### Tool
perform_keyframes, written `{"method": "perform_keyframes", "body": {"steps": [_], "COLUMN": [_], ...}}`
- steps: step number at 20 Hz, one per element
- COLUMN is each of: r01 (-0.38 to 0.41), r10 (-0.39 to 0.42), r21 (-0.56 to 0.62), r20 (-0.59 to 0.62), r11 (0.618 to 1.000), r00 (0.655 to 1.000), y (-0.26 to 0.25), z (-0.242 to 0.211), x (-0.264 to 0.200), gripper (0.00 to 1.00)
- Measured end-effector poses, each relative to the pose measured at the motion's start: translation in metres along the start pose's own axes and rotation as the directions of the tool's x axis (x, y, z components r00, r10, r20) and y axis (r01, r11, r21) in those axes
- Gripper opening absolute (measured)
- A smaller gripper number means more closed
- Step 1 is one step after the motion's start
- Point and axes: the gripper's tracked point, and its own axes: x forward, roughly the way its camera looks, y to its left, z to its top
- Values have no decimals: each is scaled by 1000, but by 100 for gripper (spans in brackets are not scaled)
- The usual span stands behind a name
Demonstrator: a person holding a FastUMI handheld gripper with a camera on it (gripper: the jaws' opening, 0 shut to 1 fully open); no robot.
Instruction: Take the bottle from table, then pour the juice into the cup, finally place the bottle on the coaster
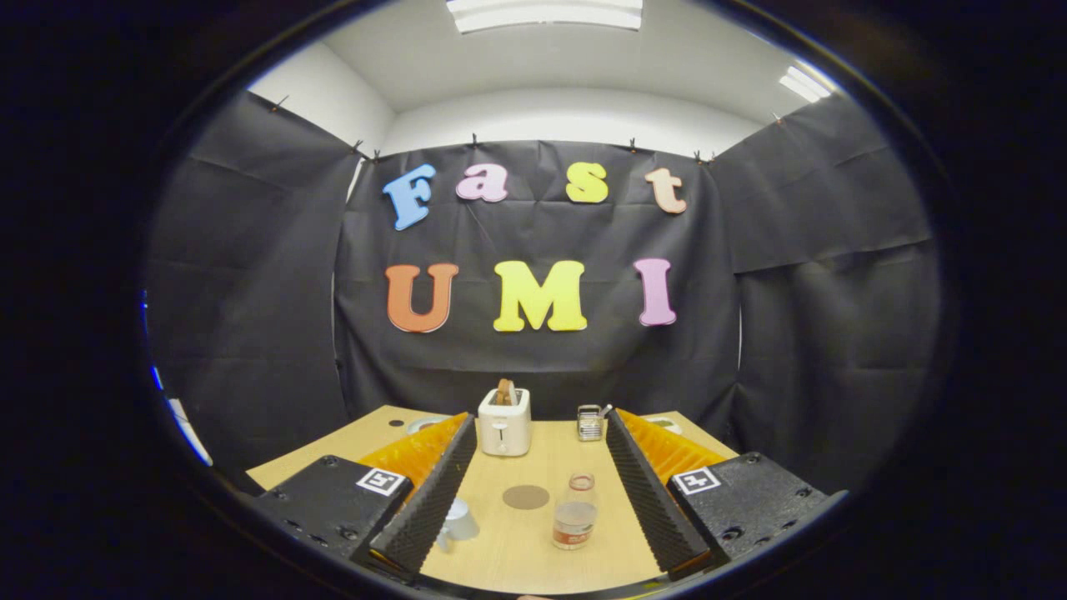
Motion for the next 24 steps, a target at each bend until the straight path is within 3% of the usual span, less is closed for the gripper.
{"method": "perform_keyframes", "body": {"steps": [11, 24], "r01": [38, 70], "r10": [-40, -70], "r21": [-22, -24], "r20": [-50, -8], "r11": [999, 997], "r00": [998, 997], "y": [-14, -35], "z": [-70, -135], "x": [33, 56], "gripper": [100, 100]}}
